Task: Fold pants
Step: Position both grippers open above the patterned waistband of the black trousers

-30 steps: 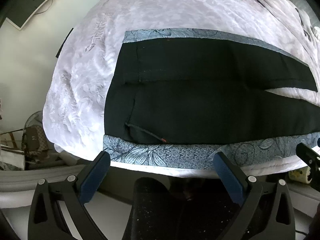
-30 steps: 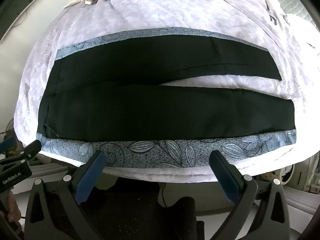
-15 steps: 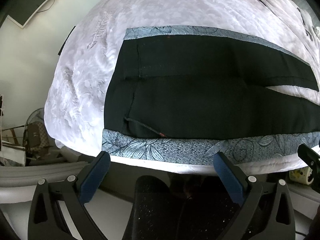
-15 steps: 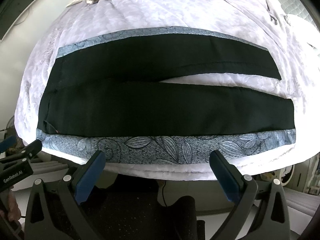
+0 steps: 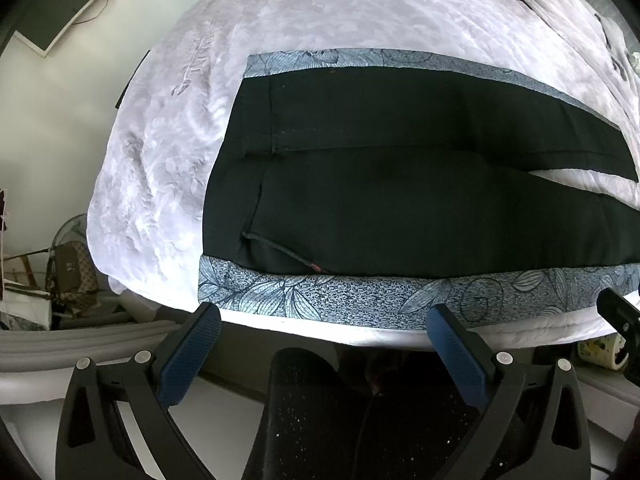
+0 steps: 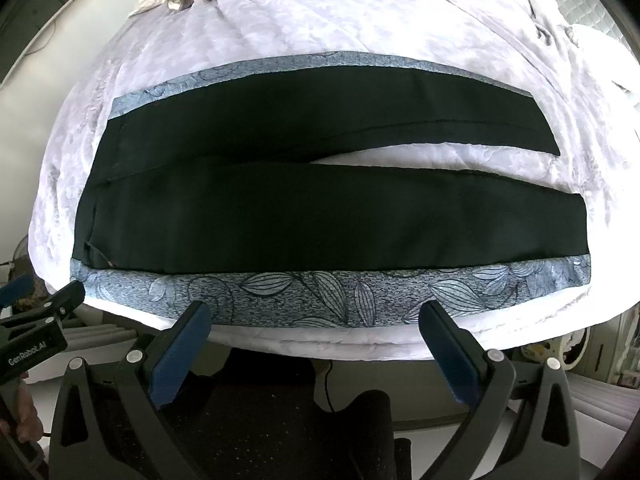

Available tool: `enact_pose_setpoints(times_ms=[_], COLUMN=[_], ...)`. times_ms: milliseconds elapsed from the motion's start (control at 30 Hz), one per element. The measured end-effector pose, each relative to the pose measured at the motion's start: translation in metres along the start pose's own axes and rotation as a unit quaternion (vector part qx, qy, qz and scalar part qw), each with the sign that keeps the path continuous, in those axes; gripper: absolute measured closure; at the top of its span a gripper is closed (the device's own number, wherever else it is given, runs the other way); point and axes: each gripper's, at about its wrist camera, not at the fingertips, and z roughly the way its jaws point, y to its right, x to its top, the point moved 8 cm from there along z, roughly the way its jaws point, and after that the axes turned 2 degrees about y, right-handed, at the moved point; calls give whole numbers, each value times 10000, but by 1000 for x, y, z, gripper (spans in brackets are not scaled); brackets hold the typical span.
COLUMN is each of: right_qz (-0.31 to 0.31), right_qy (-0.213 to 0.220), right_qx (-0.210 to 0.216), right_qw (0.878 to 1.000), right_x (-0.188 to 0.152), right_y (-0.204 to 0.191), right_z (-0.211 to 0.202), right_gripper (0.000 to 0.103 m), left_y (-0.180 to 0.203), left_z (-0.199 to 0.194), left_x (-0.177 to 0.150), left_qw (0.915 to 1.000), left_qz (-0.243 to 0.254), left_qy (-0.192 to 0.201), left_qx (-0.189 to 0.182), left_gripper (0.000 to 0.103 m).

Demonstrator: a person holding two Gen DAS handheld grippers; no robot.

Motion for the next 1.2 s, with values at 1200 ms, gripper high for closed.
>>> enact_pose_setpoints(times_ms=[1200], right_qz=[34], right_qy=[-85], right_qx=[-9], right_qw=[10000], right_x=[-5], right_y=[8], right_z=[8], right_gripper=[0], left_y=[5], left_z=[10], left_x=[-3], left_qw=[9999], left_qz=[-23], left_qy=[-140], left_qx=[-44], left_gripper=[0])
